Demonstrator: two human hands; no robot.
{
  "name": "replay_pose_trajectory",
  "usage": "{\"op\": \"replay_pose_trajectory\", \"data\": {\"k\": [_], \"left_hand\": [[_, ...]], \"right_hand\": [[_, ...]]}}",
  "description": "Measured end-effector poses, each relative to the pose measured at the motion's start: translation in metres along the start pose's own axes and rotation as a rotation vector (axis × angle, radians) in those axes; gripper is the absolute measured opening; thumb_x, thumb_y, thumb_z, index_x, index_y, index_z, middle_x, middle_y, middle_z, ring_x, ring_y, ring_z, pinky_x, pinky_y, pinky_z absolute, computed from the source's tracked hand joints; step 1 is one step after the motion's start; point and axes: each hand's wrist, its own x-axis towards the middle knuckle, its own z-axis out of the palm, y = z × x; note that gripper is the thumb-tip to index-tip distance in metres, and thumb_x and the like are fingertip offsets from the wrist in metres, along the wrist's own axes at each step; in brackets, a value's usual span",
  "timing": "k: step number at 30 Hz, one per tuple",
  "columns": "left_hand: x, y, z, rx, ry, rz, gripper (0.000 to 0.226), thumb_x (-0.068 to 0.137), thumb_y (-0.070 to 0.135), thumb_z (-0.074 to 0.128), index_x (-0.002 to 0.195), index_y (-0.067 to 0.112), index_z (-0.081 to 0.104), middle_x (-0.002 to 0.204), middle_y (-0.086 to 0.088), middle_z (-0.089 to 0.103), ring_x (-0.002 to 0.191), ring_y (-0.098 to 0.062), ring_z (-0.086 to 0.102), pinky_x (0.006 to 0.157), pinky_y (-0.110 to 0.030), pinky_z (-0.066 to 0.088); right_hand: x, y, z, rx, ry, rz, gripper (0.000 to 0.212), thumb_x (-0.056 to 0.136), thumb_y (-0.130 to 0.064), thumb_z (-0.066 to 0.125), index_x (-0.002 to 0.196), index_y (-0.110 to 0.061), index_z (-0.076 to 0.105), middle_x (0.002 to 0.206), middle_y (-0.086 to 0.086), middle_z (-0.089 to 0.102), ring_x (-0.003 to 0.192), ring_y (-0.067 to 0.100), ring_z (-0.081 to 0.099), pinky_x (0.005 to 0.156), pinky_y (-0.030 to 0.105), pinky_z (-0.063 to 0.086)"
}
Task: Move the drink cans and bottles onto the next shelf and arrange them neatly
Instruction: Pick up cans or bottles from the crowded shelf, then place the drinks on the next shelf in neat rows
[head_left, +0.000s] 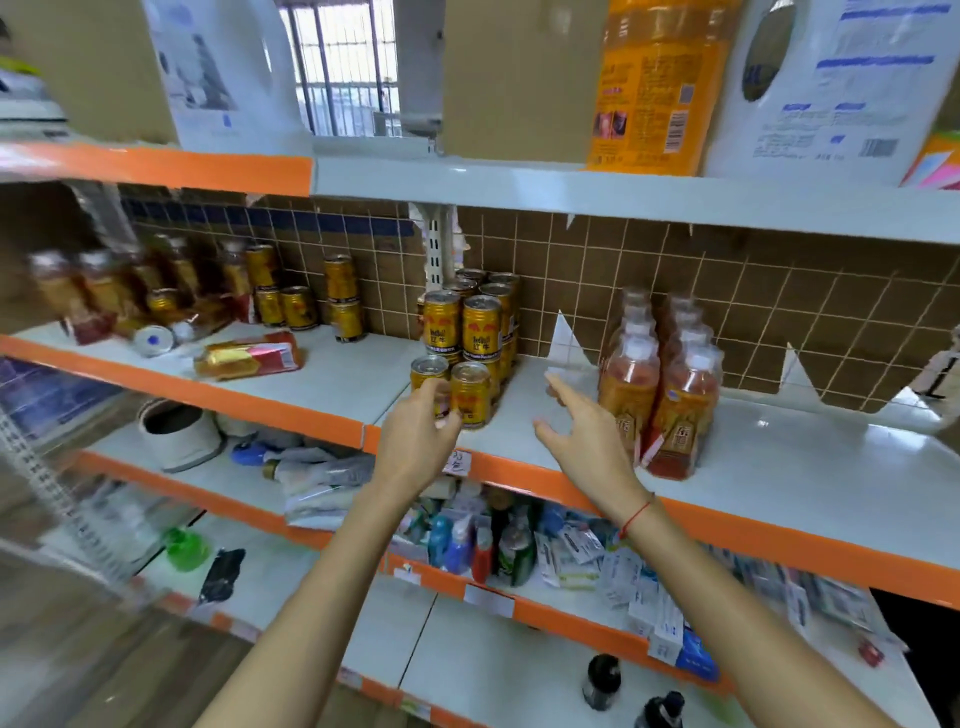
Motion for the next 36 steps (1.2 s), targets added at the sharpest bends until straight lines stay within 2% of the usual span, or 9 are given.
{"op": "replay_pose_trajectory", "data": {"k": [3, 8, 11, 13, 16, 22, 27, 31, 36], "left_hand": [[-0.004, -0.023, -0.024, 0.025, 0.022, -0.016, 0.031, 0.091, 0.018, 0.056, 0.121, 0.010, 0.056, 0.115, -0.010, 0.065, 0.109, -0.025, 0.059, 0.086, -0.036, 0.046], [-0.006, -0.070, -0.075, 0.081, 0.047, -0.037, 0.034, 0.092, 0.019, 0.055, 0.124, 0.011, 0.055, 0.119, -0.010, 0.064, 0.110, -0.025, 0.059, 0.086, -0.038, 0.048], [-0.008, -0.106, -0.111, 0.105, 0.048, -0.041, 0.034, 0.093, 0.020, 0.054, 0.126, 0.012, 0.054, 0.120, -0.009, 0.064, 0.103, -0.025, 0.062, 0.083, -0.040, 0.051], [-0.009, -0.132, -0.138, 0.124, 0.047, -0.054, 0.034, 0.093, 0.021, 0.053, 0.127, 0.011, 0.053, 0.121, -0.008, 0.064, 0.098, -0.024, 0.063, 0.080, -0.040, 0.052], [-0.013, -0.171, -0.176, 0.117, 0.067, -0.051, 0.032, 0.093, 0.018, 0.054, 0.124, 0.009, 0.055, 0.117, -0.010, 0.064, 0.100, -0.023, 0.062, 0.082, -0.039, 0.051], [-0.023, -0.231, -0.227, 0.177, 0.105, -0.101, 0.024, 0.093, 0.022, 0.054, 0.115, 0.012, 0.058, 0.105, -0.007, 0.065, 0.097, -0.025, 0.060, 0.076, -0.041, 0.051], [-0.021, -0.263, -0.251, 0.157, 0.163, -0.144, 0.027, 0.093, 0.019, 0.056, 0.119, 0.011, 0.058, 0.111, -0.007, 0.065, 0.102, -0.024, 0.061, 0.078, -0.036, 0.048], [-0.015, -0.292, -0.259, 0.156, 0.184, -0.209, 0.029, 0.092, 0.018, 0.056, 0.120, 0.012, 0.058, 0.114, -0.007, 0.064, 0.099, -0.024, 0.061, 0.080, -0.039, 0.050], [0.011, -0.320, -0.267, 0.187, 0.209, -0.255, 0.029, 0.091, 0.019, 0.055, 0.119, 0.013, 0.059, 0.118, -0.004, 0.064, 0.110, -0.024, 0.058, 0.087, -0.040, 0.050]], "right_hand": [[0.003, -0.023, 0.018, 0.026, -0.034, -0.032, 0.057, 0.091, -0.024, 0.057, 0.144, -0.018, 0.037, 0.134, 0.005, 0.054, 0.123, 0.022, 0.049, 0.096, 0.033, 0.041], [0.011, -0.068, 0.057, 0.014, -0.041, -0.086, 0.056, 0.089, -0.023, 0.060, 0.142, -0.024, 0.041, 0.126, 0.005, 0.060, 0.114, 0.024, 0.055, 0.086, 0.033, 0.045], [0.016, -0.101, 0.088, 0.049, -0.048, -0.085, 0.055, 0.089, -0.021, 0.060, 0.140, -0.022, 0.043, 0.115, 0.007, 0.064, 0.105, 0.026, 0.058, 0.080, 0.033, 0.046], [0.018, -0.127, 0.113, 0.073, -0.075, -0.084, 0.055, 0.089, -0.021, 0.061, 0.140, -0.016, 0.043, 0.119, 0.011, 0.063, 0.108, 0.025, 0.058, 0.086, 0.033, 0.047], [0.022, -0.166, 0.151, 0.070, -0.111, -0.111, 0.056, 0.090, -0.025, 0.060, 0.141, -0.014, 0.041, 0.131, 0.008, 0.057, 0.119, 0.023, 0.053, 0.096, 0.035, 0.044], [0.026, -0.225, 0.212, 0.064, -0.201, -0.142, 0.052, 0.092, -0.027, 0.056, 0.141, -0.019, 0.040, 0.132, 0.005, 0.055, 0.120, 0.021, 0.052, 0.095, 0.033, 0.042], [0.037, -0.251, 0.246, 0.059, -0.257, -0.178, 0.050, 0.091, -0.026, 0.057, 0.139, -0.019, 0.043, 0.130, 0.006, 0.057, 0.119, 0.020, 0.053, 0.093, 0.030, 0.042], [0.054, -0.263, 0.275, 0.045, -0.301, -0.210, 0.050, 0.090, -0.026, 0.058, 0.137, -0.019, 0.045, 0.129, 0.007, 0.058, 0.117, 0.021, 0.054, 0.091, 0.030, 0.043], [0.091, -0.276, 0.306, 0.074, -0.295, -0.275, 0.047, 0.088, -0.024, 0.060, 0.134, -0.021, 0.048, 0.122, 0.004, 0.061, 0.112, 0.023, 0.056, 0.087, 0.033, 0.045]]}}
